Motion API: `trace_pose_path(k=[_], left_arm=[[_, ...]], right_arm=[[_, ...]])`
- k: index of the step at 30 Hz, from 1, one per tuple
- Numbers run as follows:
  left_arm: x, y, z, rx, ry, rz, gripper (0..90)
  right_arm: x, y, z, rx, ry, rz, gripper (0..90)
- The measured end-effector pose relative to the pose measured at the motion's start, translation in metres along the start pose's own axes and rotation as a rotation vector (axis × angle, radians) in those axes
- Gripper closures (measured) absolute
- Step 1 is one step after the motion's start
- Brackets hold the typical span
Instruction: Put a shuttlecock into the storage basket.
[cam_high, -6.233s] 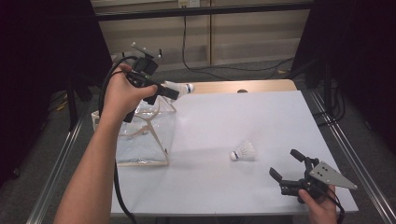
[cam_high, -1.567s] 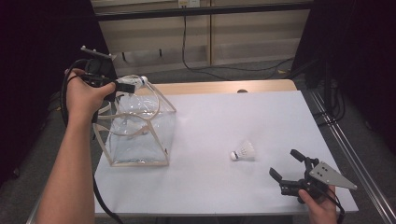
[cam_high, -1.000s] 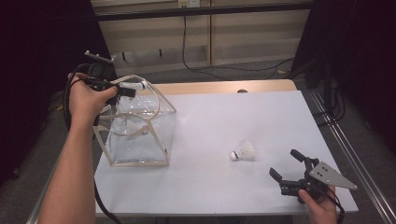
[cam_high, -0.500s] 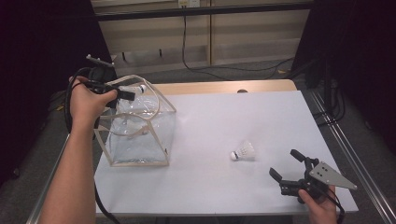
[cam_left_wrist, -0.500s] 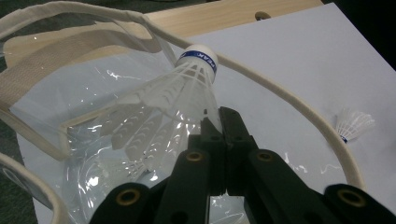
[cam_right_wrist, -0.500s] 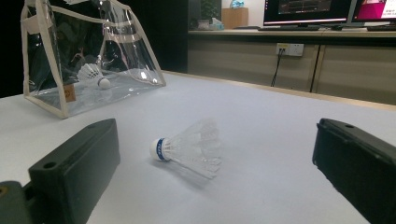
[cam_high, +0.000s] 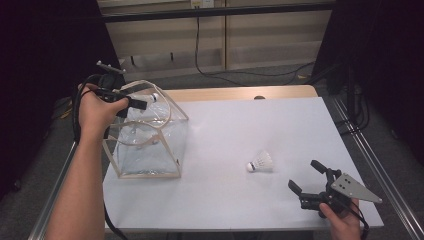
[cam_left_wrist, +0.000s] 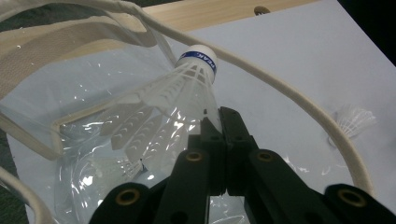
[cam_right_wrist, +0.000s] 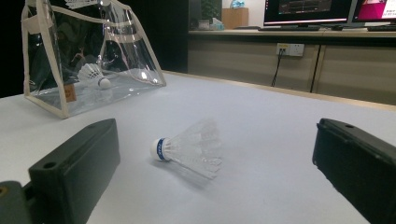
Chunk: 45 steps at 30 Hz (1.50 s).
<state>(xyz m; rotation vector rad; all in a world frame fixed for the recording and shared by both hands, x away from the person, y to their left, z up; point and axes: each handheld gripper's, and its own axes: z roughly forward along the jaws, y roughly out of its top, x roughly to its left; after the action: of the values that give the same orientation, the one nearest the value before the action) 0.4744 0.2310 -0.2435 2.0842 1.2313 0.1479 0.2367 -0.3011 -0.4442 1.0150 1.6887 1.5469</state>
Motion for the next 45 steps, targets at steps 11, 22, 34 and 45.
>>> trace_pose_path(k=[11, 22, 34, 45], left_arm=[[0.001, -0.002, 0.004, 0.01, -0.005, -0.001, 89.4], [0.002, -0.003, 0.007, 0.018, -0.008, -0.003, 89.3], [0.003, -0.006, 0.012, 0.03, -0.003, -0.008, 89.1], [0.001, -0.007, 0.016, 0.039, -0.006, -0.007, 88.1]], right_arm=[[0.0, 0.0, 0.0, 0.001, 0.001, 0.0, 0.8], [0.0, 0.0, 0.001, 0.002, 0.002, 0.001, 0.8], [0.0, 0.0, 0.0, -0.001, 0.001, 0.0, 0.8], [0.0, 0.0, 0.0, 0.0, 0.0, 0.001, 0.8]])
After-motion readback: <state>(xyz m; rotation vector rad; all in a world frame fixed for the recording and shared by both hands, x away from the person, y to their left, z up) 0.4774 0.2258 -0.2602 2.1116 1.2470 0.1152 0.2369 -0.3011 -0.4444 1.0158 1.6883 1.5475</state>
